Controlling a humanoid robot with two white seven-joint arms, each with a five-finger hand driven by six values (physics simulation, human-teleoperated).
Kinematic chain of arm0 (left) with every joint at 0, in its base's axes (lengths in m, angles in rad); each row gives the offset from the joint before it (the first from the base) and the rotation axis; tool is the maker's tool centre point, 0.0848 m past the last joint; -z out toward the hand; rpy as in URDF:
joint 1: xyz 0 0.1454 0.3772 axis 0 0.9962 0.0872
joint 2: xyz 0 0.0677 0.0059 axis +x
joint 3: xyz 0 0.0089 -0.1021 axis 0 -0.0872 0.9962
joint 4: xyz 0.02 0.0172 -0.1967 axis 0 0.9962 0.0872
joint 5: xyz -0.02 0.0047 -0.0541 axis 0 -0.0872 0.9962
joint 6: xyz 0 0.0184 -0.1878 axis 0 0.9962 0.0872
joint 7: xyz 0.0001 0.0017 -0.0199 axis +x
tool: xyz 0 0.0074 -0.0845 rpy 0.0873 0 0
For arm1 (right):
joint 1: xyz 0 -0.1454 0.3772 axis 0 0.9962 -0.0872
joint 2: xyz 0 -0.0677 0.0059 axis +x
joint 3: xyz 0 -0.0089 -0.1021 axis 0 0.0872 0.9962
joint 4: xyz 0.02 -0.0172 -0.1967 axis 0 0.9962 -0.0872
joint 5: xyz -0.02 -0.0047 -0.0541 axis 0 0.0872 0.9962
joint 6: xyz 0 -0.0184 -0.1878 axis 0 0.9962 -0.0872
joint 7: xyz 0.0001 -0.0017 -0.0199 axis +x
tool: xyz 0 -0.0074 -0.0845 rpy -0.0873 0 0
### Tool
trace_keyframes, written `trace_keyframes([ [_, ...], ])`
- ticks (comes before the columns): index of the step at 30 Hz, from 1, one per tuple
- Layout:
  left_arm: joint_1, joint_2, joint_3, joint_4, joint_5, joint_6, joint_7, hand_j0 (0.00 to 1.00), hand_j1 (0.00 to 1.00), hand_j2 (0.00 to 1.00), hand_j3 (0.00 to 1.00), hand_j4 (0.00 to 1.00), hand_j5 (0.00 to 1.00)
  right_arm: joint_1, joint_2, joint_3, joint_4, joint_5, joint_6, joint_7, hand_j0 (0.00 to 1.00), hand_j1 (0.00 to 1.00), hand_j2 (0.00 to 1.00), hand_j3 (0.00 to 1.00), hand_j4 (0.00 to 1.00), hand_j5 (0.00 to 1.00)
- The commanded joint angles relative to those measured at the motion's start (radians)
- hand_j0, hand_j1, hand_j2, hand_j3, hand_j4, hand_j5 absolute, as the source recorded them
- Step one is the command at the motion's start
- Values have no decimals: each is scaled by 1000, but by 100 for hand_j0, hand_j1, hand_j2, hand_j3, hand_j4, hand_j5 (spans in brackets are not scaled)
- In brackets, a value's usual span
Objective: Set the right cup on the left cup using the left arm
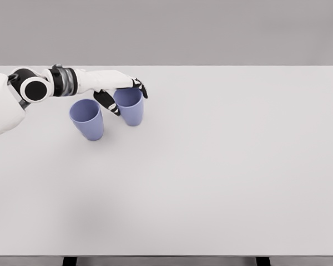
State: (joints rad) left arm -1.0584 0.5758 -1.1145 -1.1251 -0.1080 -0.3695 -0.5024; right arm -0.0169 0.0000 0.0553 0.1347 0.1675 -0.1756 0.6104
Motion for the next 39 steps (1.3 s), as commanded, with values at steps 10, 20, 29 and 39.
trace_keyframes([
  [10,-51,79,15,-116,110,-14,-13,59,59,59,59,59,59,0,0,0,0,1,-1,0,100,100,100,100,100,100],
  [20,-127,257,1,-288,212,-12,-24,59,59,59,59,59,59,0,0,0,0,1,-1,0,100,100,100,100,100,100],
  [29,-201,354,-4,-341,249,-11,-109,59,59,59,59,59,59,0,0,0,0,1,-1,0,100,100,100,100,100,100],
  [39,-244,432,-77,-349,261,0,-109,60,60,60,60,60,60,0,0,0,0,1,-1,0,100,100,100,100,100,100],
])
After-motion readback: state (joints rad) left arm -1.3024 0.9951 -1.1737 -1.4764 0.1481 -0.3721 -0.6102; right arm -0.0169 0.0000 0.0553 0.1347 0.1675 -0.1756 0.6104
